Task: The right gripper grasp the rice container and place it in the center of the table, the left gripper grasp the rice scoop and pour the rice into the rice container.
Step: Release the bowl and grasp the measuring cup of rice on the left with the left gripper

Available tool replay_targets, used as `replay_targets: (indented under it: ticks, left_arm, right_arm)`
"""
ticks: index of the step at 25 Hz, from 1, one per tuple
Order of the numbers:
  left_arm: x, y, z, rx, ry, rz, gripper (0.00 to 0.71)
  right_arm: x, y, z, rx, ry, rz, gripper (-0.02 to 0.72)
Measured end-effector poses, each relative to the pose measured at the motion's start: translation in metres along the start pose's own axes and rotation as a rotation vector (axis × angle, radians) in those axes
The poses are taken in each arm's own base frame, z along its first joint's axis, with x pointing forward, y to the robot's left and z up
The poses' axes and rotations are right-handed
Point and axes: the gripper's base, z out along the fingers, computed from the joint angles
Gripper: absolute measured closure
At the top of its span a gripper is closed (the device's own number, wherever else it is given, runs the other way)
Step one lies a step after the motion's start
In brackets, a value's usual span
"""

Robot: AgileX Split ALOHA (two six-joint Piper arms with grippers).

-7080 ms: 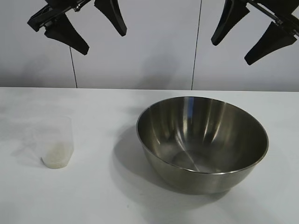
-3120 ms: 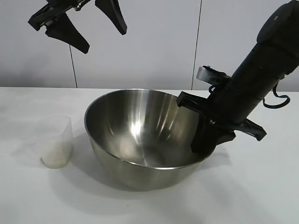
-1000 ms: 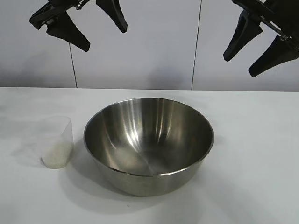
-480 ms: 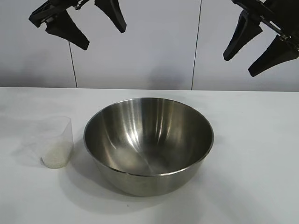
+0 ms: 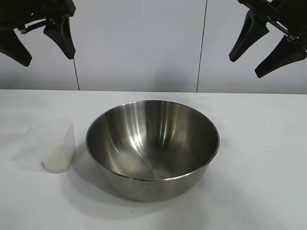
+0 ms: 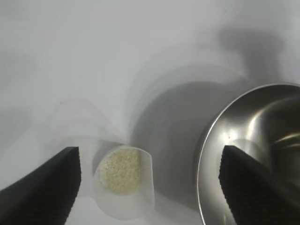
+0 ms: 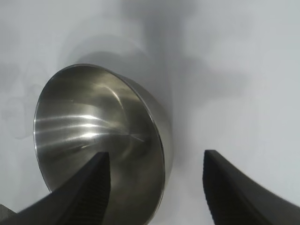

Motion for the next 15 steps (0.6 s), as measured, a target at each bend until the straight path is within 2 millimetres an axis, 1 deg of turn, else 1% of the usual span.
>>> replay_targets:
  ticks: [1,4,5,7,9,11,13,15]
  left_arm:
    - [0.008,0.003,-0.004,0.007,-0.063,-0.004,0.123]
    - [0.052,0.017,-0.004,0.011,-0.189,-0.014,0.123]
    - [0.063,0.021,-0.007,0.016,-0.252,-0.015,0.123]
    - [0.095,0.032,-0.005,0.014,-0.330,-0.016,0.123]
    - [0.117,0.041,-0.005,0.015,-0.438,-0.001,0.123]
    - [0.141,0.049,-0.003,0.001,-0.506,0.040,0.123]
    - [0.155,0.054,-0.004,-0.016,-0.588,0.102,0.123]
    - [0.166,0.058,-0.003,-0.034,-0.625,0.147,0.123]
  right_arm:
    - [0.000,0.000,0.000,0.001,0.000,0.000,0.302]
    - [0.000,0.000,0.000,0.002,0.000,-0.001,0.302]
    - [0.000,0.000,0.000,0.002,0.000,-0.001,0.302]
    - [0.000,0.000,0.000,0.003,0.000,-0.002,0.302]
    - [0.000,0.000,0.000,0.004,0.001,-0.006,0.302]
    - [0.000,0.000,0.000,0.004,0.001,-0.006,0.302]
    - [0.000,0.000,0.000,0.004,0.000,-0.007,0.302]
    - [0.000,0.000,0.000,0.004,0.000,-0.010,0.302]
